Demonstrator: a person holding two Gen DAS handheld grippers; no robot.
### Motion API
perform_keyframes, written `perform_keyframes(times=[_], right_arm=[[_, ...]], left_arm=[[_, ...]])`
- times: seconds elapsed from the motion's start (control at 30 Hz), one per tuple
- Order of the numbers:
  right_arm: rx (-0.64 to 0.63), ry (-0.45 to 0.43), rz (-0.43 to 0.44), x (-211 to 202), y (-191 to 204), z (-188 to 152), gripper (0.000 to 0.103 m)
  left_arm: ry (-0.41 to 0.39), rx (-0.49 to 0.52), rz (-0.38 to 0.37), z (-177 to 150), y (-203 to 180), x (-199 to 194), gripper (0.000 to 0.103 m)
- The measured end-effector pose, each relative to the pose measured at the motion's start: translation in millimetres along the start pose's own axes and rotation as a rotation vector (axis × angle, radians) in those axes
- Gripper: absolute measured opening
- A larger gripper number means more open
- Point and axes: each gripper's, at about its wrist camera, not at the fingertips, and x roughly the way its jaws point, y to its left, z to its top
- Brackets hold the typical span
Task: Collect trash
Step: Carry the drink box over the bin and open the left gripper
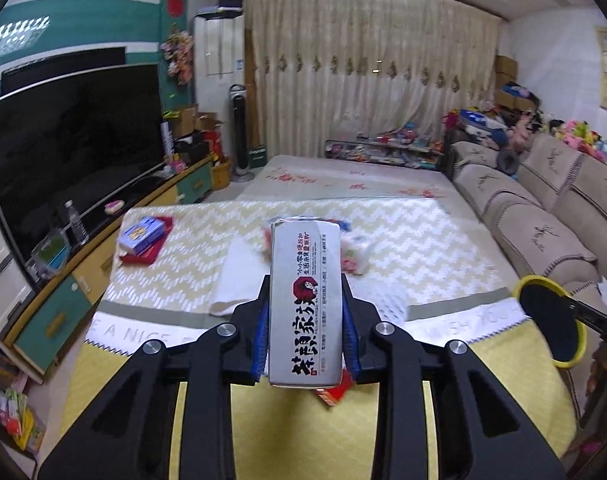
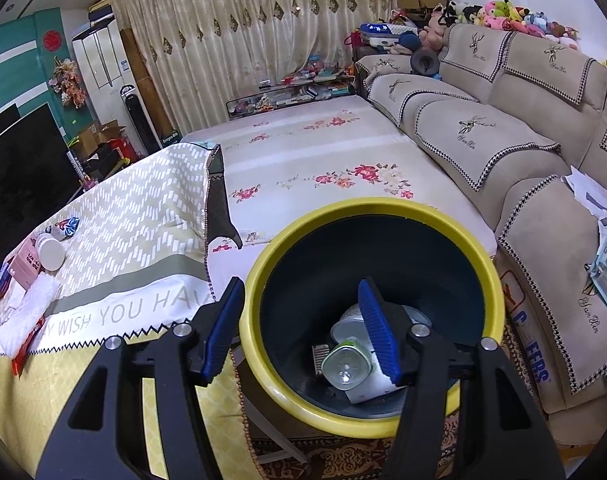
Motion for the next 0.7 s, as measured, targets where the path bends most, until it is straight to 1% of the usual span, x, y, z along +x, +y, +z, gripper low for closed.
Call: perform_keyframes(times=[0.17, 0.37, 0.47, 0.57, 0.6, 0.67, 0.7], right_arm=[[-0.009, -0.016, -0.005, -12, -11, 0, 0.056], [0.005, -0.044, -0.018, -26, -34, -1, 0.056], [0.018, -0.057, -0.033, -34, -49, -2, 0.056], [0.036, -0.068, -0.058, -42, -69, -5, 0.056], [0.044, -0.070, -0.068, -44, -76, -6, 0.056], [0.058, -0.073, -0.083, -49, -88, -9, 0.056], [0.068, -0.073, -0.090, -52, -95, -12, 0.056]], left_arm=[[-0.019, 0.031, -0.070, 7, -28, -15, 0.030], [-0.043, 0.099, -0.175, 21, -78, -25, 0.030], [-0.042, 0.141, -0.253, 26, -114, -24, 0.030], [-0.019, 0.188, -0.345, 29, -157, -19, 0.030], [-0.009, 0.211, -0.384, 29, -177, -16, 0.030], [0.008, 0.235, -0.428, 29, -202, -12, 0.030], [0.024, 0.248, -0.467, 29, -220, -7, 0.030]])
